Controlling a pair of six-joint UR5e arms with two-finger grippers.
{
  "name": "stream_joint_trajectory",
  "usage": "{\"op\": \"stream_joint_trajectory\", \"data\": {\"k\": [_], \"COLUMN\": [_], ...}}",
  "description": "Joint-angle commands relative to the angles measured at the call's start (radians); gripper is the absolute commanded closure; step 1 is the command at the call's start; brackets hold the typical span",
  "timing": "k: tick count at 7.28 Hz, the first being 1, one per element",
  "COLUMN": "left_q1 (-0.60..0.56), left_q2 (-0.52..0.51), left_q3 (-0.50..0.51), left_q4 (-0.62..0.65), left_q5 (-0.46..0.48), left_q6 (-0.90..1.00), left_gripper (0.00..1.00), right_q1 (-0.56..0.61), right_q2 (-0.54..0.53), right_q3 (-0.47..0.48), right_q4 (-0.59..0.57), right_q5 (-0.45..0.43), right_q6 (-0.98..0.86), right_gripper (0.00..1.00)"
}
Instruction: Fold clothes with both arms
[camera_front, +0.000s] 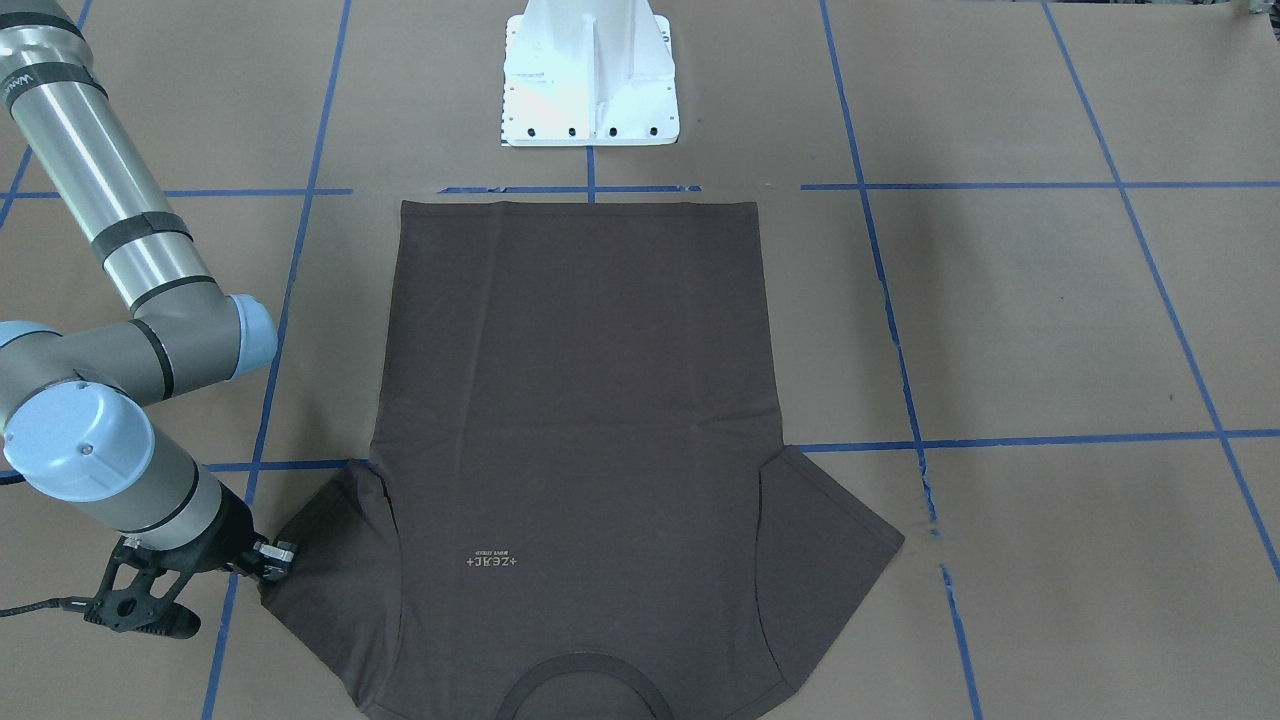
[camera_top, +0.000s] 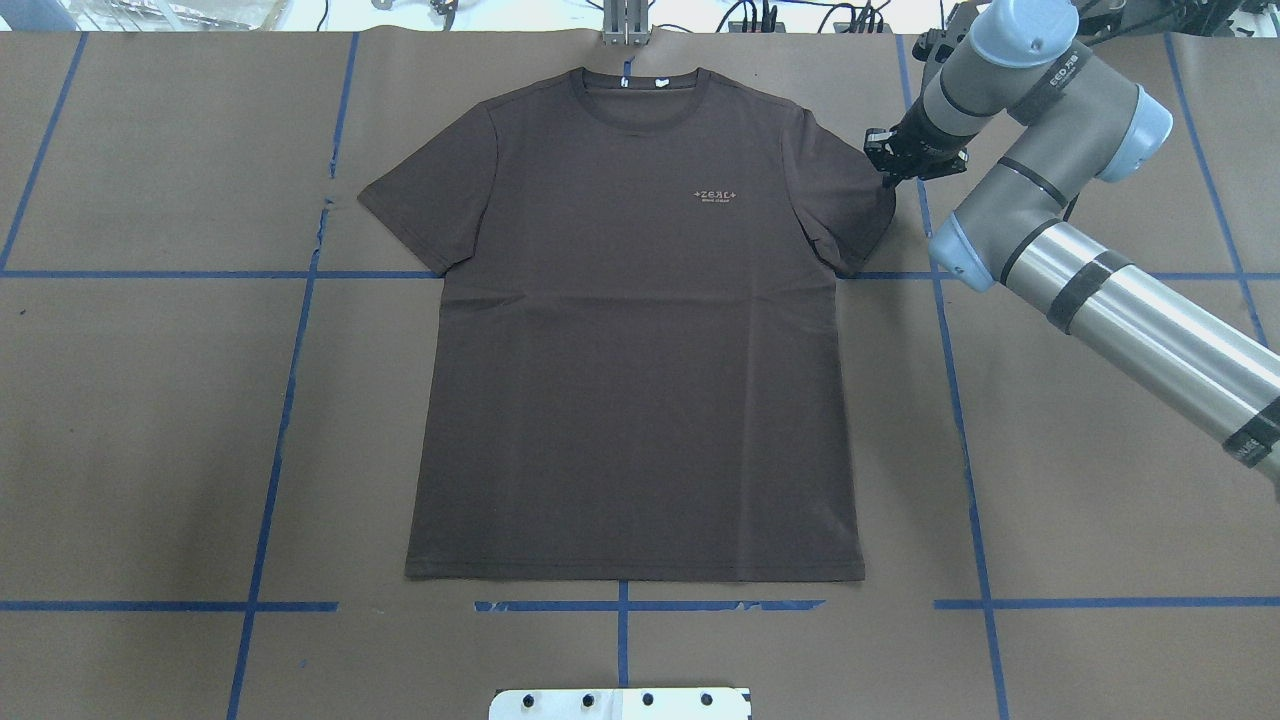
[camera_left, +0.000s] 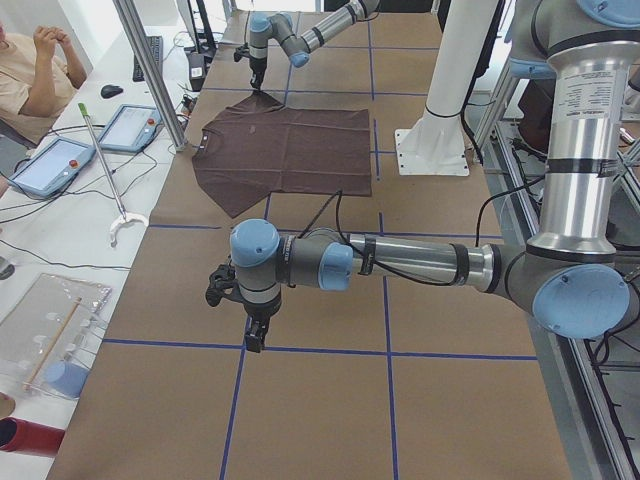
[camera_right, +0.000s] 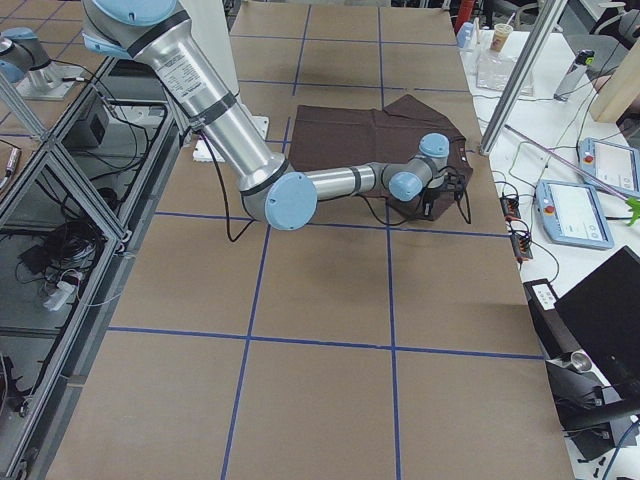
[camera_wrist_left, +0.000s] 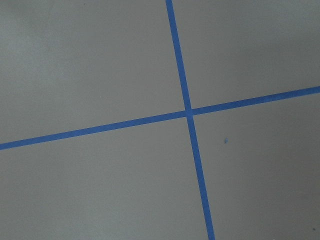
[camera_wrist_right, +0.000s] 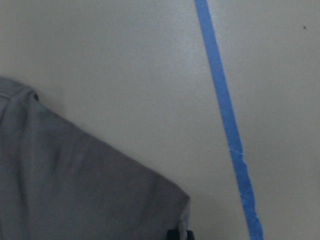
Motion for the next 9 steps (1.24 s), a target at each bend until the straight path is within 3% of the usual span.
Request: {"op": "stream_joint_trajectory", "data": {"k": [1,4,6,7,8,9], "left_q1": [0.000,0.000,0.000,0.003,0.062,0.128], "left_q2": [-0.001,0.000,-0.001,-0.015,-0.038,-0.040], "left_q3": [-0.007,-0.029,-0.035,-0.040,-0.027,-0.023], "left_q4": [0.000,0.003,0.002,-0.005,-0.091,-0.230], "left_q5": [0.000,0.002,0.000,-0.018,-0.117,-0.136], "left_q6": [-0.003,-0.003,-0.003,-0.003,-0.021,-0.023], "left_gripper": [0.00,0.00,0.00,0.00,0.00,0.00], "right_q1": [-0.035,-0.128,-0.141,-0.148,-0.148,-0.150], "right_q2": [0.047,0.208,0.225,0.228,0.218,0.166], "right_q3": [0.035,-0.079,-0.104,-0.092,-0.072,0.022], "right_q4": [-0.006,-0.006,-0.003,0.002,0.002,-0.001], "right_q5": [-0.004,-0.117,-0.150,-0.150,-0.141,-0.142], "right_q6": [0.081,0.189,0.188,0.178,0.177,0.181], "right_gripper": [1.00,1.00,1.00,0.01,0.00,0.00]}}
